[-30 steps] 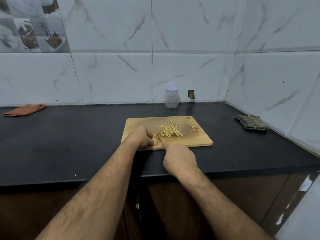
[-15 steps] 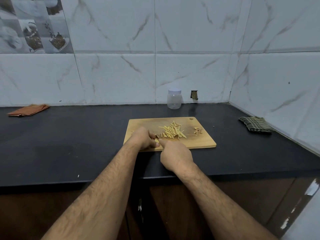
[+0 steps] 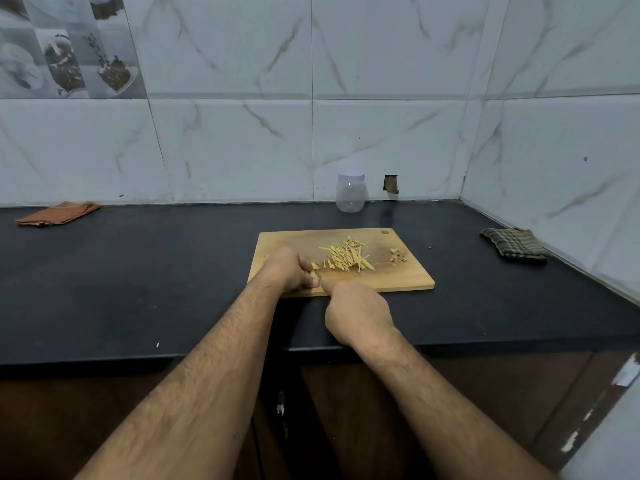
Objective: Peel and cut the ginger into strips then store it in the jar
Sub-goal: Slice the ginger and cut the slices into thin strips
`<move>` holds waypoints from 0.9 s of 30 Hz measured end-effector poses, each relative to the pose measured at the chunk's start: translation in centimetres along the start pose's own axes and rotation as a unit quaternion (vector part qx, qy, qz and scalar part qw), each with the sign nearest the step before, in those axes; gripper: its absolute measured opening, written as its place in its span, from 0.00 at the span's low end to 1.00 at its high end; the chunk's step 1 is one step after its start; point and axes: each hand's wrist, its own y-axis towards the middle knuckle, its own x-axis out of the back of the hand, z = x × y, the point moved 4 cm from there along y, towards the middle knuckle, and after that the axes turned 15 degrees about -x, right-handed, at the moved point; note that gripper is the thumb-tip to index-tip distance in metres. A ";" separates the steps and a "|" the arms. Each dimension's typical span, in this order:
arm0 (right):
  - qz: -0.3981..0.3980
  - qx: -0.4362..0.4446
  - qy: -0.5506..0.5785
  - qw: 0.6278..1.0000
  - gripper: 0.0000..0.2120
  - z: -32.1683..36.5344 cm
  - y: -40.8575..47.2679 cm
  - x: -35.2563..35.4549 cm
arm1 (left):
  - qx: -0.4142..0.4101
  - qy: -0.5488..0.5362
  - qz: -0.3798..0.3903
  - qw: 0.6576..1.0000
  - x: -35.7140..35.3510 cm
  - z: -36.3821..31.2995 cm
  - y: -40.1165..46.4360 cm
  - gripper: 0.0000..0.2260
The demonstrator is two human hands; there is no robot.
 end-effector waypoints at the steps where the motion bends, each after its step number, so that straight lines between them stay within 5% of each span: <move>1: 0.005 -0.002 -0.007 1.000 0.29 -0.3 -0.5 -0.1 | 0.003 -0.004 0.001 1.000 0.0 0.0 0.0 0.18; 27: -0.017 -0.019 0.051 0.998 0.28 0.7 1.3 -0.3 | -0.007 -0.007 0.008 1.000 0.3 0.0 -0.3 0.06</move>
